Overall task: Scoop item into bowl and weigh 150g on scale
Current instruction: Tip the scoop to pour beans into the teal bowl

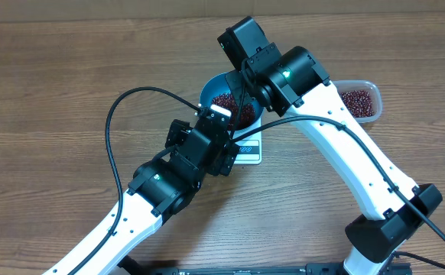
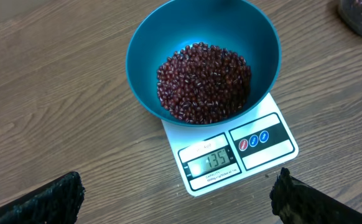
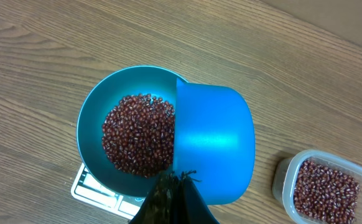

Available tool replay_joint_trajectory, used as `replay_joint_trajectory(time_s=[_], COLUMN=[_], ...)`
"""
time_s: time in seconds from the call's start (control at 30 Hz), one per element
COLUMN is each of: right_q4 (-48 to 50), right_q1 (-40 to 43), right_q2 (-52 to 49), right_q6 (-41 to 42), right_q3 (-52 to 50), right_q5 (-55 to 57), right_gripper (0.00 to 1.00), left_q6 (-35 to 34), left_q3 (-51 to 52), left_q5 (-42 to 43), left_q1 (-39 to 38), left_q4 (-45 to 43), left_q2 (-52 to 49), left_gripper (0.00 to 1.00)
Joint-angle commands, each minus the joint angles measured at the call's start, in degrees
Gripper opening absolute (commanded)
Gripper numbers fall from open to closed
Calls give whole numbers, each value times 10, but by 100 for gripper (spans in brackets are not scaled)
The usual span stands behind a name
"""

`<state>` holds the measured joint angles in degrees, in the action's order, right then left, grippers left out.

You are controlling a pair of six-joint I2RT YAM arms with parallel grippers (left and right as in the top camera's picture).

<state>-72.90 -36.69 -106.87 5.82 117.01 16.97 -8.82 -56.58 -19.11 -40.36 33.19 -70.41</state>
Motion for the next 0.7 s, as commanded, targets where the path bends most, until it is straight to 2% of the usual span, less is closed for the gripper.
replay_joint_trajectory(time_s=[0.0, 0.67], right_q4=[4, 10], right_q1=[0, 0], right_q2=[22, 22], right_q6=[4, 4], right_q3=[19, 19], right_q5=[10, 10], right_gripper=[4, 4], left_q6=[0, 0], left_q3=[-13, -13], left_q5=[-4, -3], left_q1=[2, 2], left_q4=[-2, -2], left_q2=[0, 0], left_gripper=[100, 100])
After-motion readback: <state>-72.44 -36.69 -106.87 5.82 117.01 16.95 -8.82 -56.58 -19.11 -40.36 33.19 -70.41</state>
